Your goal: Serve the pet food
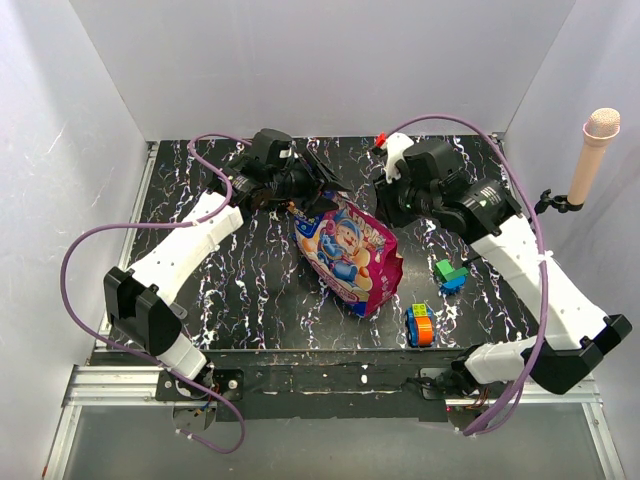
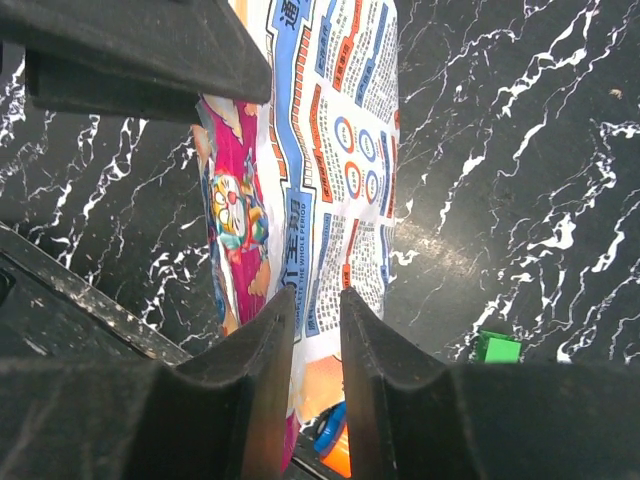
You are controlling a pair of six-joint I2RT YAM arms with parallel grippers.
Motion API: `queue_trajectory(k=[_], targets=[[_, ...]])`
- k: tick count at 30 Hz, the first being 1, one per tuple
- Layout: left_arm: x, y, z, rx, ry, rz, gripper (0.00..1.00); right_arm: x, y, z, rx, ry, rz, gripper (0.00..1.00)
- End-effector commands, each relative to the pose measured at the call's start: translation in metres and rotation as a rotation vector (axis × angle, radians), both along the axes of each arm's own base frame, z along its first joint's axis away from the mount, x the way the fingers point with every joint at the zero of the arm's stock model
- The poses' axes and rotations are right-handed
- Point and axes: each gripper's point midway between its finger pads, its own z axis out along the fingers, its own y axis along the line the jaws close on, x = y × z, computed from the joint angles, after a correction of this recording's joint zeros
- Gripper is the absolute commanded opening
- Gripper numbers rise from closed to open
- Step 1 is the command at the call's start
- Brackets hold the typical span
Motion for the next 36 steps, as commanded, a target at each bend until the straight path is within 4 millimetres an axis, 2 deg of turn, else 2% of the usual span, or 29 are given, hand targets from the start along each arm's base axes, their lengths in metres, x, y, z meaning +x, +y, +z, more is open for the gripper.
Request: queue_trajectory(k=[1, 4, 8, 10, 12, 13, 16, 19, 22, 24, 27, 31, 36], targets=[[-0.010, -0.007, 0.011, -0.022, -0.017, -0.018, 0.48, -0.003, 0.006, 0.006, 0.067, 0.049, -0.041, 0.34], [-0.004, -0.016, 0.004, -0.015, -0.009, -0.042, 0.34, -0.018, 0.009, 0.015, 0.112, 0.079, -0.002, 0.38], [0.004, -0.009, 0.003, 0.063, -0.057, -0.024, 0.22, -0.042, 0.011, 0.027, 0.173, 0.116, 0.057, 0.47], [0.006, -0.003, -0.001, 0.109, -0.073, -0.022, 0.12, -0.056, 0.010, 0.026, 0.197, 0.126, 0.103, 0.51], [0.005, 0.001, -0.005, 0.148, -0.065, -0.024, 0.00, -0.069, 0.009, 0.014, 0.208, 0.129, 0.159, 0.56], [0.004, 0.003, -0.006, 0.168, -0.058, -0.027, 0.00, -0.077, 0.006, 0.013, 0.219, 0.108, 0.191, 0.60], [0.003, 0.013, -0.005, 0.242, -0.044, -0.023, 0.00, -0.084, 0.006, 0.003, 0.233, 0.093, 0.225, 0.63], [0.001, 0.029, 0.007, 0.318, -0.071, 0.001, 0.00, -0.080, 0.008, 0.005, 0.252, 0.073, 0.214, 0.64], [-0.005, 0.048, 0.017, 0.370, -0.087, 0.045, 0.00, -0.076, 0.019, 0.001, 0.260, 0.088, 0.228, 0.66], [-0.012, 0.054, 0.019, 0.365, -0.070, 0.066, 0.00, -0.072, 0.028, -0.004, 0.253, 0.078, 0.228, 0.68], [-0.016, 0.048, 0.022, 0.301, -0.049, 0.073, 0.00, -0.062, 0.041, -0.002, 0.222, -0.018, 0.193, 0.68], [-0.019, 0.041, 0.017, 0.266, -0.003, 0.070, 0.00, -0.048, 0.045, 0.007, 0.205, -0.077, 0.091, 0.68], [-0.023, 0.040, 0.025, 0.238, 0.000, 0.073, 0.00, -0.056, 0.046, -0.002, 0.168, -0.077, 0.086, 0.63]])
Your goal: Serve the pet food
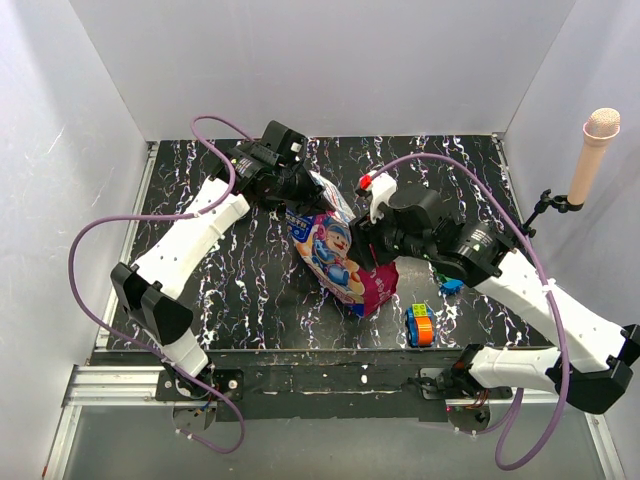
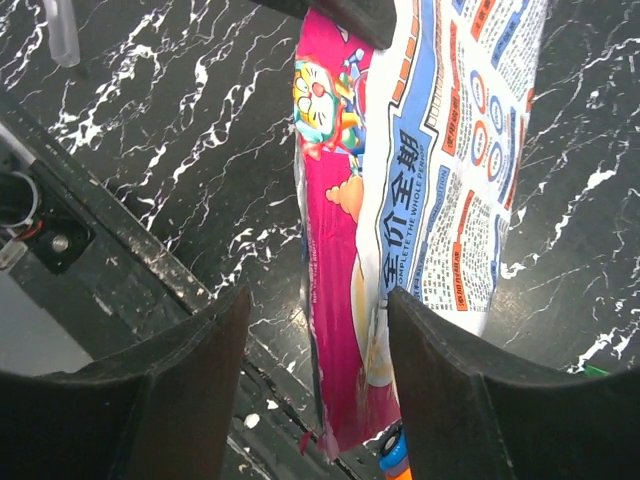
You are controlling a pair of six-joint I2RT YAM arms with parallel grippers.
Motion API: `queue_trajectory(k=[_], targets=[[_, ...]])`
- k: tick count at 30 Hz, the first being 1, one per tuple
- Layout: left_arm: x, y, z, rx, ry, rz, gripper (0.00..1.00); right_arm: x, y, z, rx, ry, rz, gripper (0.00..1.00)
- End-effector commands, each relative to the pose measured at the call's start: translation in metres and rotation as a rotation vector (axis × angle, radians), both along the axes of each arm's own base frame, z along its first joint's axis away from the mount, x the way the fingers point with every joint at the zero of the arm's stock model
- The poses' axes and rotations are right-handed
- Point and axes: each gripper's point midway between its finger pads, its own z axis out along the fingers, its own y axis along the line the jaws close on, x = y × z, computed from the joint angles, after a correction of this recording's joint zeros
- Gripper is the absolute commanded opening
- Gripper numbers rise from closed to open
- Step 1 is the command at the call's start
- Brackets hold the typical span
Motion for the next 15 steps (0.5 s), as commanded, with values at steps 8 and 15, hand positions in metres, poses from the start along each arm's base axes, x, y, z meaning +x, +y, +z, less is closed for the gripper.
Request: queue_trajectory(k=[8, 15], targets=[[-0.013, 0.027, 0.053, -0.059, -0.118, 0.063, 0.00, -0.003, 0.011, 0.006, -0.041, -0.085, 0.010, 0.03], [-0.012, 0.033, 0.062, -0.031, -0.162, 0.051, 0.00, -0.089, 0.071, 0.034, 0.159, 0.127, 0.363, 0.01]])
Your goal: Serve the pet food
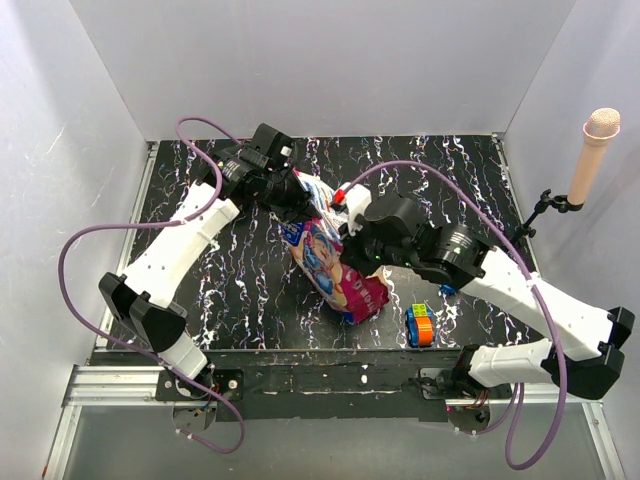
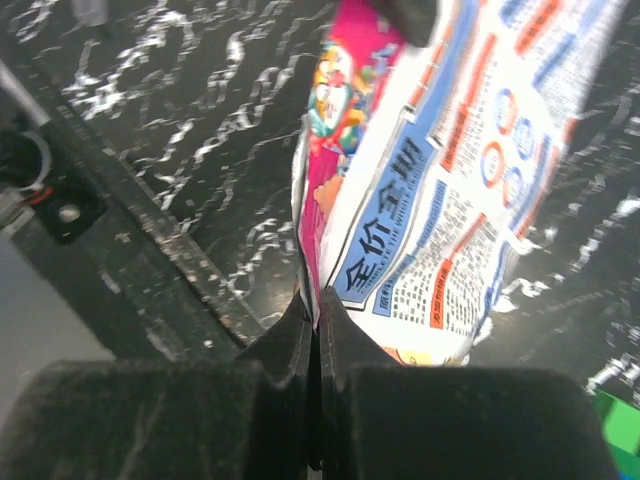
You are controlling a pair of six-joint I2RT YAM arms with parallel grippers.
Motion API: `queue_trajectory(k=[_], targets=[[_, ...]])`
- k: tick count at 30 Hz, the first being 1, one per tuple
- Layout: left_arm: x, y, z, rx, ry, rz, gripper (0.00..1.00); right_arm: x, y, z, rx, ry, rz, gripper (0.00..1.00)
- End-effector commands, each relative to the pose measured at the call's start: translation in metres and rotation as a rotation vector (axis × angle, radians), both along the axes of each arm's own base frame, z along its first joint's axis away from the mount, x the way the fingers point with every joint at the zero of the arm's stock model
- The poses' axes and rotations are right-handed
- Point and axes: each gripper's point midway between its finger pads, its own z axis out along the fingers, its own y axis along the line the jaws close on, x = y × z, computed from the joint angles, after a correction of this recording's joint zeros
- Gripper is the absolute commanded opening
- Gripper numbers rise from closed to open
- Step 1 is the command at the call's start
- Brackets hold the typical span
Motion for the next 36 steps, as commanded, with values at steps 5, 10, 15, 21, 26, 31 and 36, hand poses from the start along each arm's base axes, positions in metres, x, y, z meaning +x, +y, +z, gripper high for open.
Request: queue_trajectory(k=[5, 10, 15, 21, 26, 31, 36], targets=[[-0.001, 0.010, 0.054, -0.074, -0.176, -0.006, 0.00, -0.067, 0.050, 0.045, 0.222, 0.178, 0.255, 0.34], [-0.005, 0.005, 0.054, -0.114, -0.172, -0.025, 0.00, -0.032, 0.038, 0.052, 0.091, 0.141, 0.051, 0.48], [-0.005, 0.000, 0.062, -0.133, -0.180, -0.051, 0.00, -0.002, 0.035, 0.074, 0.057, 0.084, -0.095, 0.49], [-0.004, -0.005, 0.067, -0.152, -0.178, -0.064, 0.00, 0.015, 0.034, 0.073, 0.026, 0.017, -0.131, 0.36], [-0.005, -0.008, 0.065, -0.159, -0.162, -0.069, 0.00, 0.025, 0.034, 0.068, 0.002, -0.017, -0.144, 0.27], [-0.005, -0.009, 0.064, -0.159, -0.155, -0.073, 0.00, 0.023, 0.040, 0.067, 0.008, -0.016, -0.108, 0.25], [-0.003, -0.014, 0.063, -0.172, -0.148, -0.081, 0.00, 0.018, 0.050, 0.065, 0.041, -0.005, -0.056, 0.33]])
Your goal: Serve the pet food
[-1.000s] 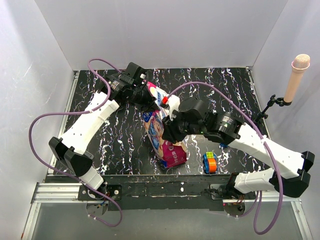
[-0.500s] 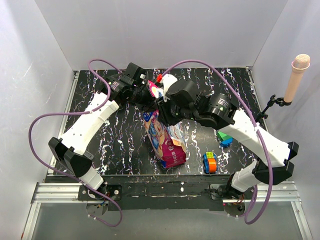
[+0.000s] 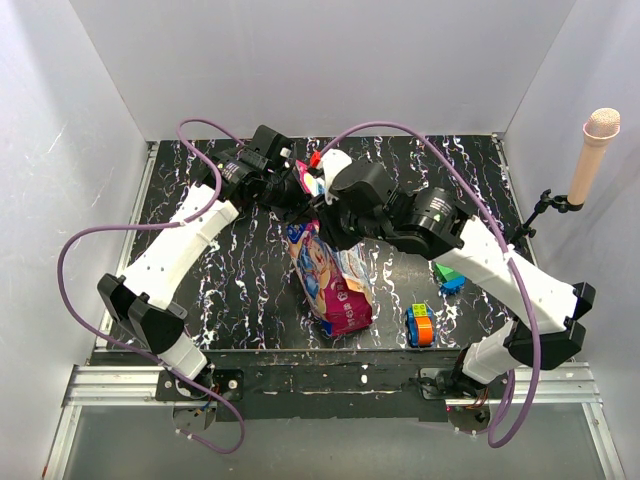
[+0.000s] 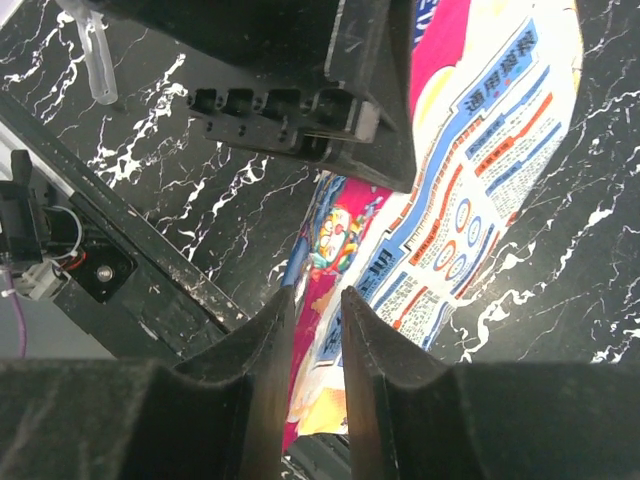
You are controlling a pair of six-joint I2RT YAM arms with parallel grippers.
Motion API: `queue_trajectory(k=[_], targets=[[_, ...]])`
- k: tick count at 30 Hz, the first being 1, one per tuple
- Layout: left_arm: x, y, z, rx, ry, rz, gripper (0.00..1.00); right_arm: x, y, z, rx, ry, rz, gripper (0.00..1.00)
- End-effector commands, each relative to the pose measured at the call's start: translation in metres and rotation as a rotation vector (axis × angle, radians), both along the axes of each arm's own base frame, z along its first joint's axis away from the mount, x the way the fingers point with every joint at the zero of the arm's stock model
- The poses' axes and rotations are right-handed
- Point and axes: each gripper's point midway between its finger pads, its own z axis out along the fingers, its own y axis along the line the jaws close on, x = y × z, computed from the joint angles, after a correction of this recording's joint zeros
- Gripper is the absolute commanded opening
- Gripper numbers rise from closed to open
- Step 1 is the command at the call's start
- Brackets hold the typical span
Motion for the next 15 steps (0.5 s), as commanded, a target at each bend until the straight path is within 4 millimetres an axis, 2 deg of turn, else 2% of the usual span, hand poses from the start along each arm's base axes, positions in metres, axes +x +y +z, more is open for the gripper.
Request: queue_trajectory(k=[1, 5, 8, 12, 15], targets=[[0.007, -0.014, 0.061, -0.169, -0.137, -0.025, 0.00, 0.001, 0.011, 0.007, 0.053, -0.027, 0.038, 0.33], [0.008, -0.016, 0.061, -0.173, -0.134, -0.030, 0.00, 0.009, 0.011, -0.001, 0.031, -0.034, 0.008, 0.30], [0.008, -0.016, 0.061, -0.171, -0.137, -0.031, 0.00, 0.012, 0.010, 0.005, 0.047, -0.048, -0.002, 0.24], [0.008, -0.016, 0.060, -0.168, -0.133, -0.033, 0.00, 0.012, 0.010, 0.012, 0.075, -0.059, 0.005, 0.24], [0.008, -0.017, 0.060, -0.170, -0.134, -0.036, 0.00, 0.017, 0.007, 0.006, 0.055, -0.052, -0.015, 0.24]])
